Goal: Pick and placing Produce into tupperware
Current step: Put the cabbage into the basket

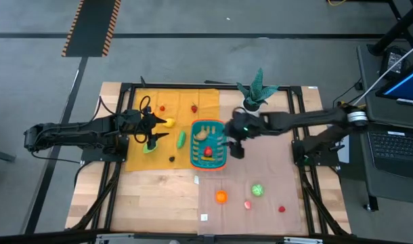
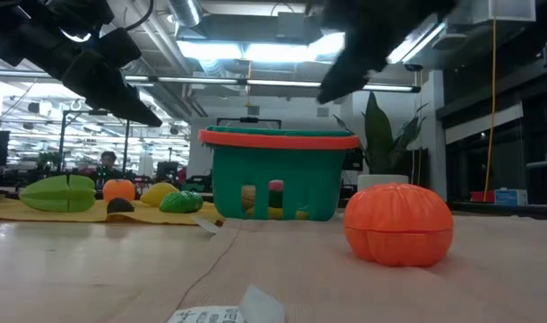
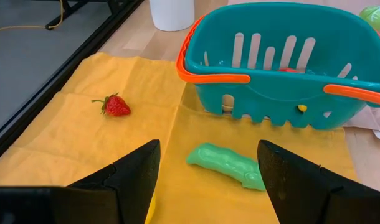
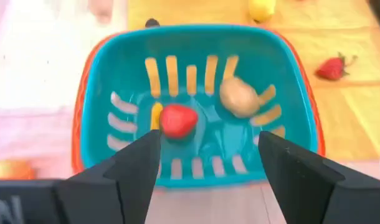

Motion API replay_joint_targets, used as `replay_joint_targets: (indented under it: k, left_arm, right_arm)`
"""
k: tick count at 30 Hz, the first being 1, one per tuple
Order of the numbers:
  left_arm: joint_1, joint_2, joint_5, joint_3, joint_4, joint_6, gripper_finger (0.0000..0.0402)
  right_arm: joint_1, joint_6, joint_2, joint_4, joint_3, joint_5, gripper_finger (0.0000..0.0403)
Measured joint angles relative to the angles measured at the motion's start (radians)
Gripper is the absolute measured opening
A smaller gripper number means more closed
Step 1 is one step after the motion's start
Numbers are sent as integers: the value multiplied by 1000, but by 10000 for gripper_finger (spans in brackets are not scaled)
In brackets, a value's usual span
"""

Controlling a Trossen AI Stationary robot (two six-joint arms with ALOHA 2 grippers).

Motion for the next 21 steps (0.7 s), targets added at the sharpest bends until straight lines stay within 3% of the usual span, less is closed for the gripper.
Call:
replay_joint_targets:
  k: [10,21]
  left_arm:
    - [0,0,0,0,0,-71,261]
    - [0,0,0,0,99,-146,261]
  right_arm:
    - [140,191,-234,6,-270,28,271]
    - [319,386,-274,-219,-284,29,271]
